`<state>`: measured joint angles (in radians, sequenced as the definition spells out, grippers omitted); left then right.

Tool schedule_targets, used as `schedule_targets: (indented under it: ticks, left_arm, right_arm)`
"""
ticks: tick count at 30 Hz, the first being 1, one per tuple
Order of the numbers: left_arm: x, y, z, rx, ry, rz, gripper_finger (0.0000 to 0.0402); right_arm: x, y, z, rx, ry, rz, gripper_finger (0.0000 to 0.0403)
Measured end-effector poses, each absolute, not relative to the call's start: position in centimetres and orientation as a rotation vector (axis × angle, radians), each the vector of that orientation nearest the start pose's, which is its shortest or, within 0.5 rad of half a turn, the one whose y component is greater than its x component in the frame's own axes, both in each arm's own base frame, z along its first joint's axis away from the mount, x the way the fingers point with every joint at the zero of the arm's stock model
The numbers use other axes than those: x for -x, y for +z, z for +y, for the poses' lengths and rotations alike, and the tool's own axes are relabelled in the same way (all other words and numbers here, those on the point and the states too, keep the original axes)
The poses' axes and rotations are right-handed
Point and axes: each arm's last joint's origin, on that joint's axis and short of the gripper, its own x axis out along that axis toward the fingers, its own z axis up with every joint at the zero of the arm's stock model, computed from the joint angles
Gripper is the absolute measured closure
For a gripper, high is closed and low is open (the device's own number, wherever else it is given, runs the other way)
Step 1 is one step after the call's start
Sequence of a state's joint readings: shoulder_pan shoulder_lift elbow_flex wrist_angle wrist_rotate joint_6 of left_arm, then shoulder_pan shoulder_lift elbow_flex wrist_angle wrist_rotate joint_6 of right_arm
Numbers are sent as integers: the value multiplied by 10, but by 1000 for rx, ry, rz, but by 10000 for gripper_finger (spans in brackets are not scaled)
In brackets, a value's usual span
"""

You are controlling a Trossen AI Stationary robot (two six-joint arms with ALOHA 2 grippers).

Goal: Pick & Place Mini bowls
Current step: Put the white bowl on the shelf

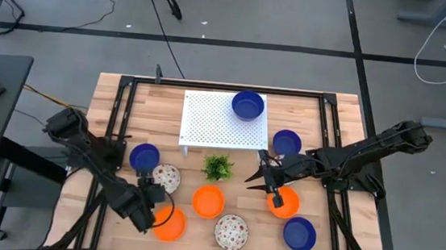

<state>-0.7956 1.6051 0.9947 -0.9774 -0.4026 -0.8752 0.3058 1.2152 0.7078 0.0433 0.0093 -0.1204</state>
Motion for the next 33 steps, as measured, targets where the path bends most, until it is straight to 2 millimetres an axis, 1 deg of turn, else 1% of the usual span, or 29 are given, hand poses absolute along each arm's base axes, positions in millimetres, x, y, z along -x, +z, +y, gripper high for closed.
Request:
schedule_targets:
  ticks: [5,9,14,17,21,24,28,30,33]
  left_arm:
    - [-199,171,-171,-184,159,1256,240]
    - [-203,159,-163,-161,82,1304,273]
    - [-209,158,-158,-96,69,1322,329]
    - [-211,160,-158,-97,72,1307,359]
    - [-212,163,-159,-107,79,1302,383]
    - [-216,172,-164,-88,67,1290,385]
    - [-225,196,-173,-51,43,1272,385]
    - [-230,213,-176,-37,54,1263,386]
    - [-233,247,-178,-24,97,1269,387]
  right_arm:
    - [-246,241,77,183,316,444,305]
    - [-246,241,78,151,311,452,305]
    - [-245,241,79,142,312,456,305]
    - [-245,240,79,142,312,457,305]
    - [-245,240,79,156,315,456,305]
    - [-245,240,79,167,317,455,305]
    - [-245,240,79,171,318,454,305]
    - [-245,240,79,172,318,453,305]
    - [-245,240,79,172,318,452,305]
